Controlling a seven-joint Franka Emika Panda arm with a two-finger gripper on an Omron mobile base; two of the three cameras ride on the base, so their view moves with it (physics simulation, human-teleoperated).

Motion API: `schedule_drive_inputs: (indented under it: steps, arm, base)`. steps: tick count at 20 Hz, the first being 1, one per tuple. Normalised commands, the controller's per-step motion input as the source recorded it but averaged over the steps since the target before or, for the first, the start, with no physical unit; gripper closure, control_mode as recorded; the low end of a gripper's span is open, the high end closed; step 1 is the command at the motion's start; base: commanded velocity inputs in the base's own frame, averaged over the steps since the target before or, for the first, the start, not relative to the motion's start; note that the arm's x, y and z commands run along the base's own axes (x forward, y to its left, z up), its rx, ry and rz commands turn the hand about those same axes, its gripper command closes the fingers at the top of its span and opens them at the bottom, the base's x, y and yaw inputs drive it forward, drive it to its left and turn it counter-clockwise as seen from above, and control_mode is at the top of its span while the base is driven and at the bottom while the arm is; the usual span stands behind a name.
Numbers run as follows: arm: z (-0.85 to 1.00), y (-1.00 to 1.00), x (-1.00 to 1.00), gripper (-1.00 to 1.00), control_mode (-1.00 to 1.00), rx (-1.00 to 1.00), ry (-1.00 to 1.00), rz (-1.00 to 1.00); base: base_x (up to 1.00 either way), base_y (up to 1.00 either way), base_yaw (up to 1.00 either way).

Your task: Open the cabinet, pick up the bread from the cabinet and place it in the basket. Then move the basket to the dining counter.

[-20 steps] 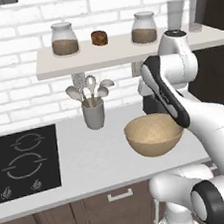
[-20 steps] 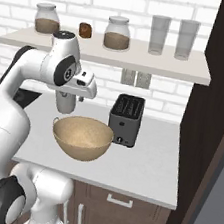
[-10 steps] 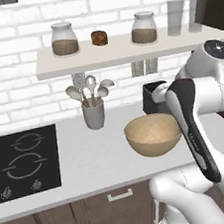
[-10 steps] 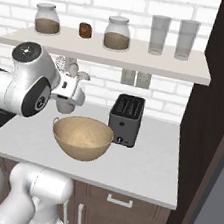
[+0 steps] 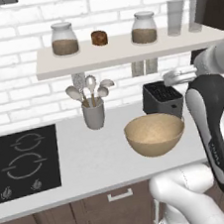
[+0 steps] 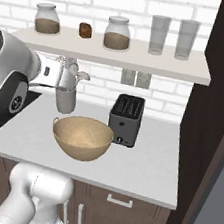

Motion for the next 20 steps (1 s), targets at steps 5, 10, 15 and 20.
schedule_drive_inputs:
  steps: [5,10,15,20]
  arm:
    - [0.97,0.02,-0.03,-1.00,-1.00,0.00,-0.04,0.00]
    - [0.45,0.32,0.28,-1.00,-1.00,0.05,-0.01,0.07]
    - [0.31,0.43,0.51,-1.00,-1.00,0.02,0.00,0.04]
    - [0.05,0.36,0.45,-1.00,-1.00,-0.02,0.13,0.00]
  base:
    - [0.00,0.00,0.00]
    - [0.00,0.00,0.00]
    - [0.00,0.00,0.00]
    - [0.00,0.00,0.00]
